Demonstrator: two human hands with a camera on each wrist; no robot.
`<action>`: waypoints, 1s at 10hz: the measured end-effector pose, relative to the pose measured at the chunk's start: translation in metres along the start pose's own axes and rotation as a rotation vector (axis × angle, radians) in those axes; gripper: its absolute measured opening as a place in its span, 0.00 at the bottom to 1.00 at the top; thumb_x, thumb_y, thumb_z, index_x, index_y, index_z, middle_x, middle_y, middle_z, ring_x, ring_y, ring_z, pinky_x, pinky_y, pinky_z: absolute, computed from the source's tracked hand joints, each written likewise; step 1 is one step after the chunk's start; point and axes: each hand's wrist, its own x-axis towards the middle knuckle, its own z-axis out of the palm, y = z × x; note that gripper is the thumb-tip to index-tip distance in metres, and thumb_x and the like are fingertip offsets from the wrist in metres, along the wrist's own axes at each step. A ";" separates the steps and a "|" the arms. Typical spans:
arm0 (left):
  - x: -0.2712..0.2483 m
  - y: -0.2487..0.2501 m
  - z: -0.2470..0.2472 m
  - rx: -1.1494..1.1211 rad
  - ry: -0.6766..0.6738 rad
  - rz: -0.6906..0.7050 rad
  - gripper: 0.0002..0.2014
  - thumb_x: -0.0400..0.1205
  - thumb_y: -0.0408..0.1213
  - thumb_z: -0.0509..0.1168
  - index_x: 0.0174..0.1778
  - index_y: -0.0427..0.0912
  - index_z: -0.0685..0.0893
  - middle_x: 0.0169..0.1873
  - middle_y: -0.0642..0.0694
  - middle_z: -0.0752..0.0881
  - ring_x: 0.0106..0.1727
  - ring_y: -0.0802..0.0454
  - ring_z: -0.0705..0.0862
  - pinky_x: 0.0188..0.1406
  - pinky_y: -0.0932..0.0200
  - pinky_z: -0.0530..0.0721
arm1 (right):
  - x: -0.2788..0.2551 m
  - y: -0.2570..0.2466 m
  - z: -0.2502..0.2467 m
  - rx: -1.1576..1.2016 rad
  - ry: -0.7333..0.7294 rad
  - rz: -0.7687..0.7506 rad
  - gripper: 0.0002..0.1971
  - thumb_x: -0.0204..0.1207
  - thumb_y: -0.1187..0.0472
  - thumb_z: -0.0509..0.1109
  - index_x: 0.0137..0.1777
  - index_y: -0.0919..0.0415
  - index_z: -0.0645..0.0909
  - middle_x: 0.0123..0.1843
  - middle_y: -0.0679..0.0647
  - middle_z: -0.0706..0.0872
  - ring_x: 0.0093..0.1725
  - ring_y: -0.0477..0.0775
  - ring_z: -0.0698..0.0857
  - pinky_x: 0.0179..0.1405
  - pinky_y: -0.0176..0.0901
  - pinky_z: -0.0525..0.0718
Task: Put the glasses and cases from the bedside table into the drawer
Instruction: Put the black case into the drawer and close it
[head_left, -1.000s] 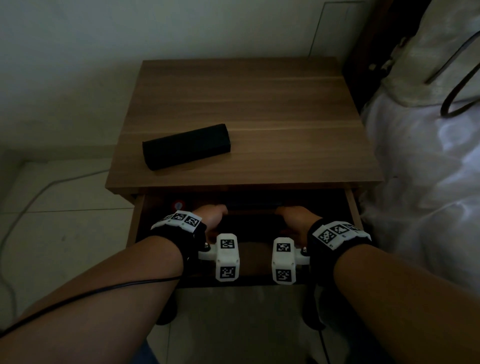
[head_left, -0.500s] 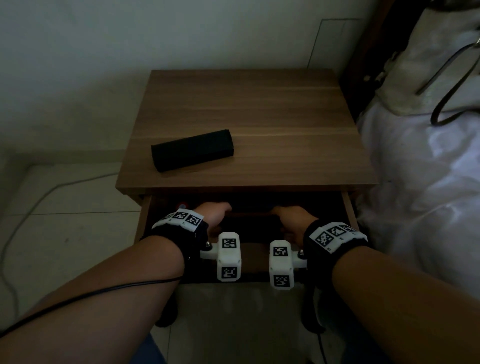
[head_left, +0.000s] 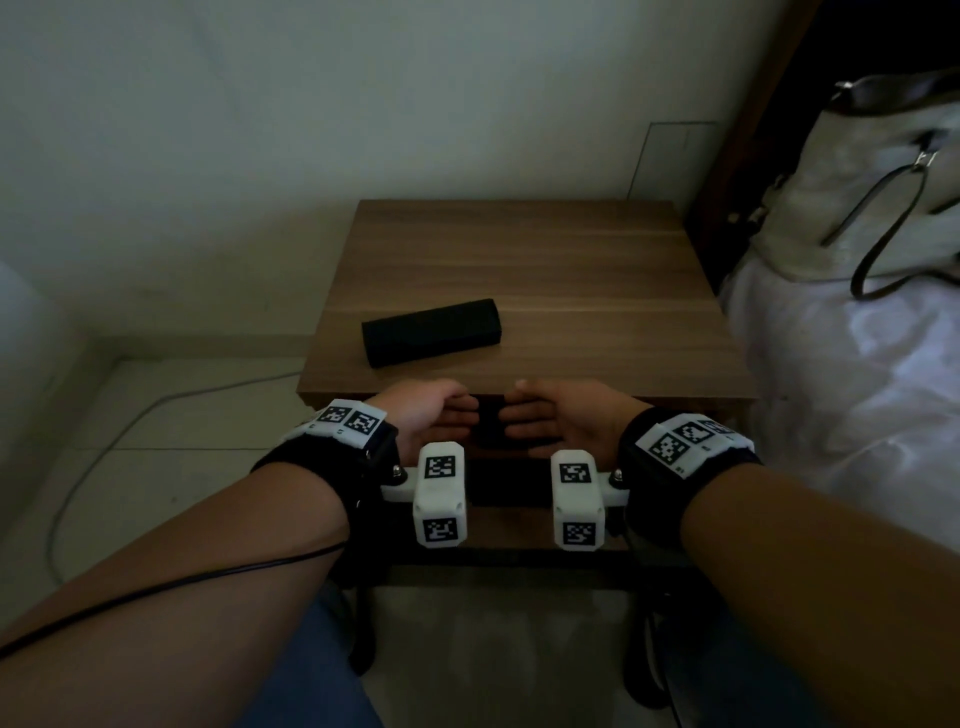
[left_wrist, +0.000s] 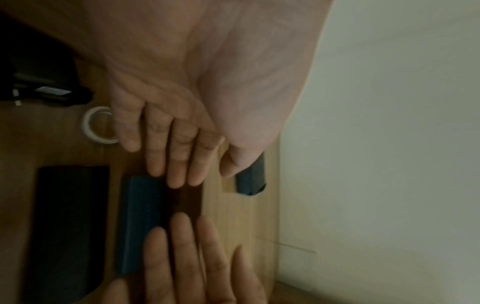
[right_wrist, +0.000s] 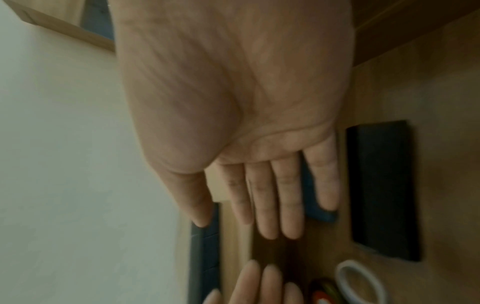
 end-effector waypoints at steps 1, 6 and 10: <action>-0.001 0.006 -0.011 -0.095 0.079 0.073 0.11 0.86 0.41 0.59 0.43 0.43 0.84 0.38 0.47 0.86 0.42 0.53 0.86 0.40 0.59 0.78 | -0.002 -0.012 0.004 0.054 0.029 -0.097 0.14 0.83 0.53 0.62 0.64 0.57 0.80 0.58 0.53 0.87 0.56 0.52 0.85 0.57 0.50 0.79; 0.013 0.025 -0.047 -0.050 0.482 0.348 0.12 0.85 0.41 0.56 0.56 0.43 0.82 0.51 0.46 0.82 0.62 0.38 0.82 0.62 0.49 0.80 | 0.032 -0.038 0.032 0.096 0.274 -0.371 0.24 0.81 0.66 0.62 0.78 0.57 0.67 0.74 0.62 0.76 0.63 0.61 0.80 0.61 0.54 0.80; 0.014 0.023 -0.052 -0.019 0.440 0.286 0.10 0.87 0.41 0.54 0.44 0.42 0.76 0.51 0.42 0.77 0.54 0.43 0.76 0.67 0.48 0.77 | 0.019 -0.045 0.042 -0.447 0.280 -0.373 0.28 0.79 0.66 0.66 0.79 0.59 0.67 0.81 0.59 0.67 0.79 0.61 0.70 0.75 0.47 0.68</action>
